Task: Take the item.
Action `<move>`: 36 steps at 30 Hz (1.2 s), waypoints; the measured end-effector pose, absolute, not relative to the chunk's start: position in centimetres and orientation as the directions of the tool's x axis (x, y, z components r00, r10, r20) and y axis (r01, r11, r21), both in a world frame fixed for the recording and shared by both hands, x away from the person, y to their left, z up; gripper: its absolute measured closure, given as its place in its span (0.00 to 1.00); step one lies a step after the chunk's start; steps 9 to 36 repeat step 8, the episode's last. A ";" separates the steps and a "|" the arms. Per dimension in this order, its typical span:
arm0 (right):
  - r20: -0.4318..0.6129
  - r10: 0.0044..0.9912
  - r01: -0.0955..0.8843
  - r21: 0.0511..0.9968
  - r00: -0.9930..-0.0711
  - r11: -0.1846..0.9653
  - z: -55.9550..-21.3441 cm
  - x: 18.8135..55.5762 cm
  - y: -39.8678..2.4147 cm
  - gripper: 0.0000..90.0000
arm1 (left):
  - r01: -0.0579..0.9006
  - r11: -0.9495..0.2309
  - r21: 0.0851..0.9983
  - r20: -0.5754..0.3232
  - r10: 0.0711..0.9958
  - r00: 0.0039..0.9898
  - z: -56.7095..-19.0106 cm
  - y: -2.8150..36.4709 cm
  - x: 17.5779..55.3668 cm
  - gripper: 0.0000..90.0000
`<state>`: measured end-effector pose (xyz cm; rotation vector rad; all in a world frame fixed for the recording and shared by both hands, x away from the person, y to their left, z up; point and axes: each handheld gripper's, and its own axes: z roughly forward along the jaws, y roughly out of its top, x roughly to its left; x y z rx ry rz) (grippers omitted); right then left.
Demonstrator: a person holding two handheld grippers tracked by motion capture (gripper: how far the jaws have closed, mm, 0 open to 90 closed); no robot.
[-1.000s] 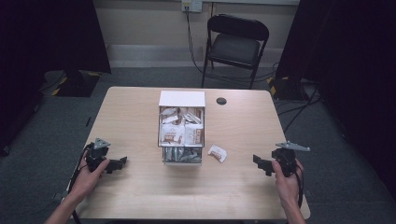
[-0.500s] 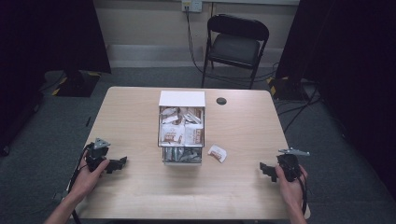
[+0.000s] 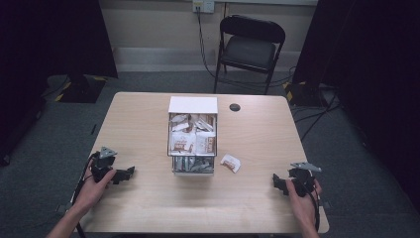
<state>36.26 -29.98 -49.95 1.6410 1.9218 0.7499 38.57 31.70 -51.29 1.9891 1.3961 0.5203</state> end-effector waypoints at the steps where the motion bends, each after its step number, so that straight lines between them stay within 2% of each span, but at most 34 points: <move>1: -0.022 0.989 0.701 0.702 -0.149 0.121 -50.1 36.2 -30.0 0.08 | 0.678 -0.227 0.699 -0.043 0.933 0.357 -51.3 31.7 38.6 0.00; 36: -0.024 0.988 0.701 0.702 -0.149 0.123 -50.1 36.2 -30.0 0.08 | 0.678 -0.228 0.699 -0.043 0.933 0.358 -51.3 31.7 38.6 0.00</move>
